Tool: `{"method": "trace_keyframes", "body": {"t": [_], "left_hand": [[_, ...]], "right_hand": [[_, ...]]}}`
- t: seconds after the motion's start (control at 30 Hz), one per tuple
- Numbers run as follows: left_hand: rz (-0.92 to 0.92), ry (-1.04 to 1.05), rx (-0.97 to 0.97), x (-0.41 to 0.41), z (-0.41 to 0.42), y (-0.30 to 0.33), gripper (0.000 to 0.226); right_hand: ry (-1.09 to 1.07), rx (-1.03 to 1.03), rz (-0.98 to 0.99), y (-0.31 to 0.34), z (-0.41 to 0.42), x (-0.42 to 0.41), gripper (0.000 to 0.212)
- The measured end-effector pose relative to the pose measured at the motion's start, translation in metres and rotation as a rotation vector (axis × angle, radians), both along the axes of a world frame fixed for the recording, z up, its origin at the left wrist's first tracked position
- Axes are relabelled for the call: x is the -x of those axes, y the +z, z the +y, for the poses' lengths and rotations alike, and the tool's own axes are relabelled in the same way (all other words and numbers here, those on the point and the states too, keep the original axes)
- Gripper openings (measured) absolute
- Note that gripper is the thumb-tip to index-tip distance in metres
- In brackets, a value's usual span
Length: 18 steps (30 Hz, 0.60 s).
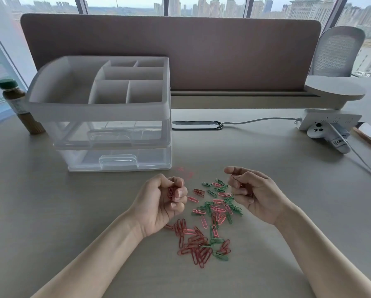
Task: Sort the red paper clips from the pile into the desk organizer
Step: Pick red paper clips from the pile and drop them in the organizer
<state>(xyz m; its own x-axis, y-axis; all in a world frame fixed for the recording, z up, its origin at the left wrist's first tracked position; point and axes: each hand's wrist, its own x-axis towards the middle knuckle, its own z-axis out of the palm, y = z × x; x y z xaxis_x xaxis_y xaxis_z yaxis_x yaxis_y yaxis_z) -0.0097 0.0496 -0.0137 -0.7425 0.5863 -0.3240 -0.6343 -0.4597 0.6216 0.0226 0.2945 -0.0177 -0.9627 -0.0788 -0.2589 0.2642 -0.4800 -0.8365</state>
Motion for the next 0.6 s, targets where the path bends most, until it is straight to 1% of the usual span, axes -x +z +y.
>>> {"method": "trace_keyframes", "body": {"t": [0.13, 0.17, 0.2, 0.23, 0.27, 0.33, 0.37, 0.4, 0.47, 0.53, 0.6], "left_hand": [[0.065, 0.034, 0.086, 0.004, -0.002, -0.002, 0.022], [0.100, 0.046, 0.135, 0.004, -0.003, -0.002, 0.022], [0.175, 0.061, 0.226, 0.004, -0.003, -0.003, 0.023], [0.316, 0.070, 0.374, 0.004, -0.003, -0.002, 0.024], [0.525, 0.066, 0.571, 0.004, -0.004, -0.003, 0.022], [1.004, 0.044, 0.957, 0.006, -0.005, -0.006, 0.010], [1.192, 0.031, 1.088, 0.007, -0.005, -0.007, 0.009], [1.330, 0.010, 1.175, 0.010, -0.005, -0.009, 0.014], [1.488, -0.059, 1.275, 0.013, -0.003, -0.014, 0.017], [1.591, -0.096, 1.336, 0.016, -0.002, -0.017, 0.016], [1.683, -0.091, 1.393, 0.017, 0.000, -0.017, 0.015]], "right_hand": [[-0.027, 0.005, -0.028, -0.002, 0.001, 0.002, 0.027], [-0.033, 0.007, -0.031, -0.002, 0.001, 0.002, 0.027], [-0.037, 0.008, -0.033, -0.002, 0.001, 0.003, 0.026], [-0.037, 0.010, -0.033, -0.002, 0.001, 0.003, 0.025], [-0.034, 0.014, -0.031, -0.002, 0.002, 0.003, 0.023], [-0.022, 0.022, -0.019, -0.002, 0.002, 0.003, 0.019], [-0.014, 0.023, -0.012, -0.003, 0.003, 0.003, 0.018], [-0.009, 0.019, -0.004, -0.004, 0.003, 0.004, 0.017], [-0.013, 0.000, 0.009, -0.004, 0.003, 0.005, 0.017], [-0.036, -0.031, 0.013, -0.003, 0.004, 0.007, 0.018], [-0.069, -0.110, 0.008, 0.000, 0.005, 0.011, 0.024]]}}
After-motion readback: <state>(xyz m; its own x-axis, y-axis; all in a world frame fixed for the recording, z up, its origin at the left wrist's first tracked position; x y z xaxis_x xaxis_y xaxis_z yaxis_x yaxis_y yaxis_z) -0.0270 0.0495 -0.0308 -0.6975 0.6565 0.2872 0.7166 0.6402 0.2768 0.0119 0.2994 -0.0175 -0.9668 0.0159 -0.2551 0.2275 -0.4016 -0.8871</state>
